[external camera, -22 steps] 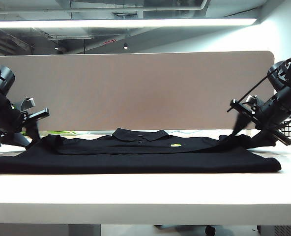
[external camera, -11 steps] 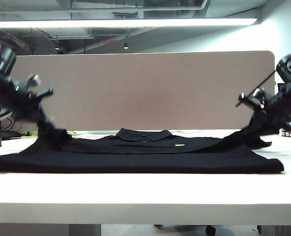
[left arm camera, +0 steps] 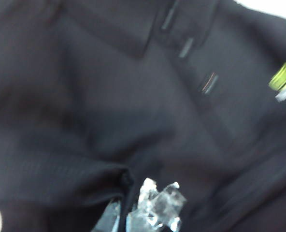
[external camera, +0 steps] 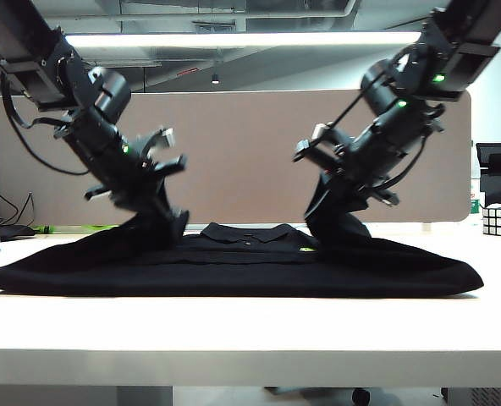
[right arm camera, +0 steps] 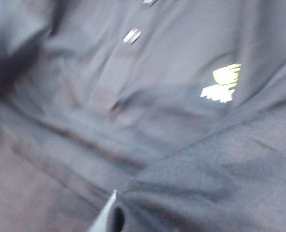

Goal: Fold the bottom side of the T-shirt horizontally towards the center, about one-third of the way, then fold the sleeve back towards the center, creating a straight line along the edge of the T-shirt, and finally fold the bottom of the T-shirt up towards the top, creating a neat rectangle.

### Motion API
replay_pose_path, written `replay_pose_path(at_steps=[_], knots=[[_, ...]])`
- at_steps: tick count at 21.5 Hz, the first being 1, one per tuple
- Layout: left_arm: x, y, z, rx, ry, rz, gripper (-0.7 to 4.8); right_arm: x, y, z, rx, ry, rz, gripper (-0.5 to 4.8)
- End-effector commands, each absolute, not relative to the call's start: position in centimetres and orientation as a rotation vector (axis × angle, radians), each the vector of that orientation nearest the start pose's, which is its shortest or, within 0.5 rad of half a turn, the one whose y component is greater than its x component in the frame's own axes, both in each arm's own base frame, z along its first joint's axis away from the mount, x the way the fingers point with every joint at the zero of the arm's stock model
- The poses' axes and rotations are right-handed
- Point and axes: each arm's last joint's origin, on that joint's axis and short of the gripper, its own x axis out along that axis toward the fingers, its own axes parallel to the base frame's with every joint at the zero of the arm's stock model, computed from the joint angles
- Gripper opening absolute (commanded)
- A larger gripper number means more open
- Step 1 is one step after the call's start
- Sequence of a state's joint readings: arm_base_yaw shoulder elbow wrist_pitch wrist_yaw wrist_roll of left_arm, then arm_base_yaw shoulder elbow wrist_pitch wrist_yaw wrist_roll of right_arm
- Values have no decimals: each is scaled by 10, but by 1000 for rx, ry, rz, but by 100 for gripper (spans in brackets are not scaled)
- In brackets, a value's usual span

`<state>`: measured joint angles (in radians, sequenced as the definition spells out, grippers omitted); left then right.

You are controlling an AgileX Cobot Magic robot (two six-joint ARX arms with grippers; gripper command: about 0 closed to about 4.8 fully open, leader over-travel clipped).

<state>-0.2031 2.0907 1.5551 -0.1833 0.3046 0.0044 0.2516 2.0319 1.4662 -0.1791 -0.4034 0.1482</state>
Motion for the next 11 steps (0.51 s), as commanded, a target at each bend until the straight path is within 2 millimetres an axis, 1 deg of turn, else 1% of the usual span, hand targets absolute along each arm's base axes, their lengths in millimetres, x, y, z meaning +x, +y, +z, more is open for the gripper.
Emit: replay_pose_path(at_steps=[1, 2, 4, 6, 9, 11], knots=[[446, -94, 173, 87, 891, -425, -5, 426, 127, 189, 89, 825, 490, -5], [445, -87, 168, 146, 933, -390, -5, 427, 125, 189, 62, 822, 455, -5], [441, -85, 160, 237, 988, -386, -5, 427, 123, 188, 35, 821, 459, -5], [439, -86, 150, 253, 1037, -393, -5, 422, 137, 186, -3, 833, 504, -5], [438, -85, 133, 274, 1105, -408, -5, 411, 165, 178, -57, 875, 568, -5], [435, -84, 129, 298, 1134, -427, -5, 404, 178, 167, -76, 932, 592, -5]])
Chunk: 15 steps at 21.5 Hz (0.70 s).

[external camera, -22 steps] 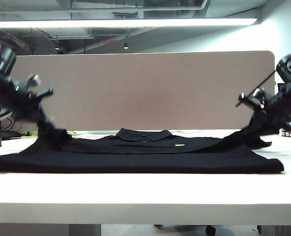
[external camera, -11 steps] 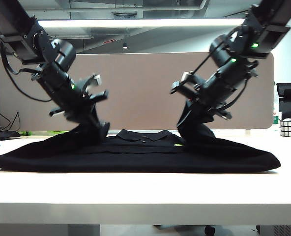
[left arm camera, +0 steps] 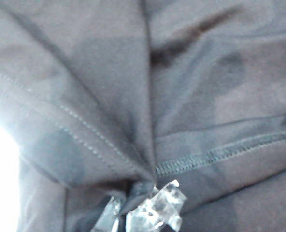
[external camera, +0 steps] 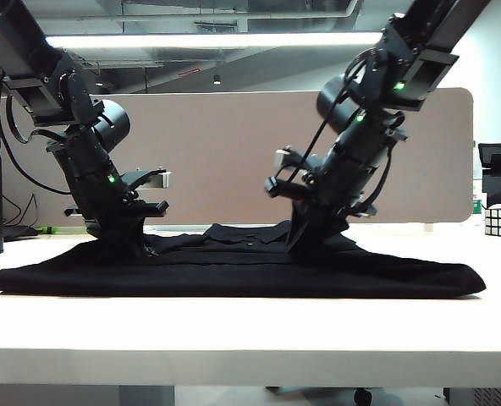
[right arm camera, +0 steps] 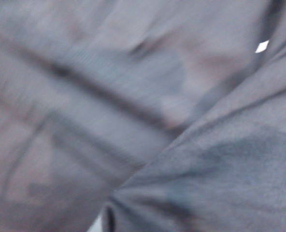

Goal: Fold the bottom side of the T-shirt horizontally towards the center, about one-third of the way, then fold the sleeve back towards the center, creating a straight line along the edge of the T-shirt, and finally fold the bottom of the T-shirt up towards the top, creating a neat rectangle.

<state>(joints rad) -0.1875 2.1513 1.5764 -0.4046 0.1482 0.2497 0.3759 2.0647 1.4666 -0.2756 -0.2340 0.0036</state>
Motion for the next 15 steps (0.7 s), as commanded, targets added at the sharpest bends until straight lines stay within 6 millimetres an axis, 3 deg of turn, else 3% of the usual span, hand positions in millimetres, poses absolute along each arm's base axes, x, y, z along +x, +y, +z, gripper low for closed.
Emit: replay_pose_path(at_steps=[1, 4, 5, 6, 7, 8, 10, 12, 15], knots=[[434, -84, 129, 298, 1146, -429, -5, 401, 181, 163, -80, 962, 599, -5], [432, -81, 128, 294, 1177, -431, 8, 395, 183, 159, -88, 1032, 609, -5], [431, -81, 128, 291, 1181, -435, 103, 393, 182, 159, -85, 1045, 619, -3], [430, -81, 131, 292, 1182, -452, 198, 392, 183, 159, -71, 1054, 653, 55], [428, -82, 137, 276, 1176, -472, 217, 391, 184, 159, -41, 1060, 703, 173], [427, -83, 147, 255, 1150, -496, 216, 391, 185, 160, -22, 1060, 735, 233], [423, -82, 178, 259, 1075, -494, 215, 389, 184, 165, -14, 1059, 749, 277], [415, -79, 212, 272, 992, -470, 215, 385, 178, 181, -20, 1053, 740, 277], [403, -72, 251, 260, 903, -461, 215, 381, 162, 219, -36, 959, 696, 277]])
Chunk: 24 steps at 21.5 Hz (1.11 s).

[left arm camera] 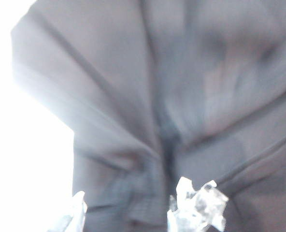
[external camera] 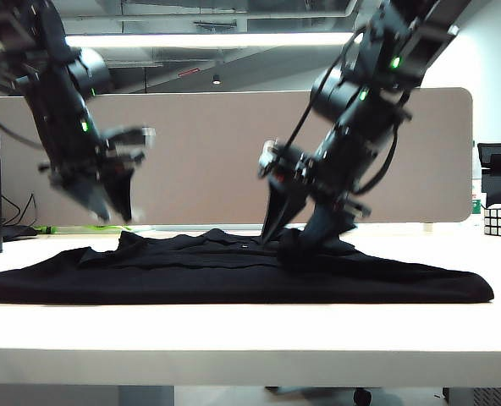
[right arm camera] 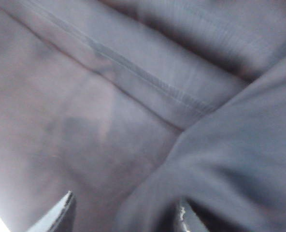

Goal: Fold the bottom side of the T-shirt horizontally towards the center, about one-third of the way, then fold the sleeve back towards the center, creating a straight line along the edge of the T-shirt, and finally fold the bottom of the T-shirt up towards the top, creating a neat rectangle.

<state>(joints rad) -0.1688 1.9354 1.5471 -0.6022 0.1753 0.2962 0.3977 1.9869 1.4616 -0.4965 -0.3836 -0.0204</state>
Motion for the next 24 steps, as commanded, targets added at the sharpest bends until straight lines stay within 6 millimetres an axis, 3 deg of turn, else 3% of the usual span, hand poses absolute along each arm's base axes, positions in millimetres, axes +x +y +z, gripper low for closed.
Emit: replay_pose_path(at_steps=[1, 3, 5, 8, 10, 12, 15, 19, 24], knots=[[398, -71, 258, 250, 908, -459, 215, 380, 152, 228, -37, 951, 667, 277], [385, -67, 263, 237, 986, -453, 215, 376, 130, 241, -21, 979, 612, 276], [375, -54, 252, 161, 1116, -454, 215, 369, 103, 250, -9, 1036, 573, 276], [345, -12, 223, -188, 1181, -494, 210, 355, 57, 274, 121, 1016, 583, 275], [315, 12, 215, -290, 1159, -412, 210, 336, 30, 286, 218, 955, 552, 274], [289, 17, 211, -319, 1151, -361, 210, 314, 21, 278, 285, 973, 557, 274], [252, 17, 204, -337, 1161, -266, 213, 272, 14, 246, 411, 1036, 525, 274], [237, 18, 193, -382, 1164, -215, 213, 241, 8, 216, 659, 1016, 501, 287], [233, 19, 184, -426, 1163, -226, 215, 231, 9, 193, 862, 1003, 532, 317]])
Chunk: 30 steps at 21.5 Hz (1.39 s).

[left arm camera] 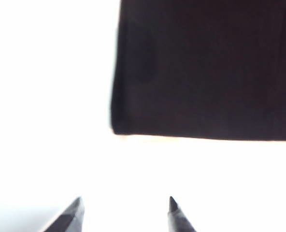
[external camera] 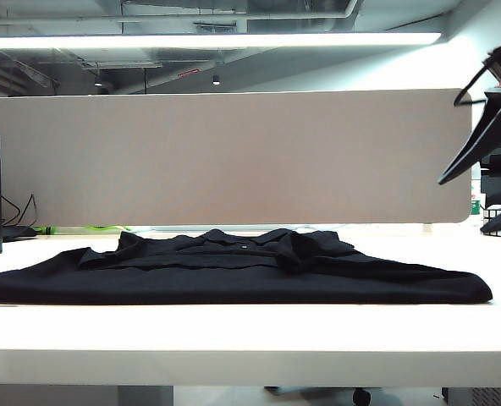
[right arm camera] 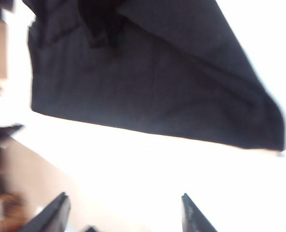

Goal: Fold the bottom side of the T-shirt horizontally towards the center, about one-third of the way, then fold the sleeve back towards the center, creating a straight line along the edge of the T-shirt, and finally fold the bottom of the T-shirt up towards the top, creating a neat rectangle.

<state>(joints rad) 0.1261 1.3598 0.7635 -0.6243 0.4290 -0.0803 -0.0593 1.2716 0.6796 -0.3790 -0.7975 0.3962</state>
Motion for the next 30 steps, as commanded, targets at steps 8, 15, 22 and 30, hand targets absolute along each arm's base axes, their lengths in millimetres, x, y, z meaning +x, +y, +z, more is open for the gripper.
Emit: replay_pose_path(at_steps=[8, 15, 22, 30], knots=[[223, 29, 169, -501, 1178, -196, 215, 223, 8, 178, 881, 1032, 503, 317], [224, 38, 162, -574, 1094, -198, 215, 216, 2, 161, 982, 995, 453, 317], [233, 39, 162, -616, 1026, -191, 215, 215, 0, 155, 1079, 953, 413, 317], [246, 40, 131, -738, 1099, -258, 215, 215, -3, 154, 1099, 948, 356, 316]])
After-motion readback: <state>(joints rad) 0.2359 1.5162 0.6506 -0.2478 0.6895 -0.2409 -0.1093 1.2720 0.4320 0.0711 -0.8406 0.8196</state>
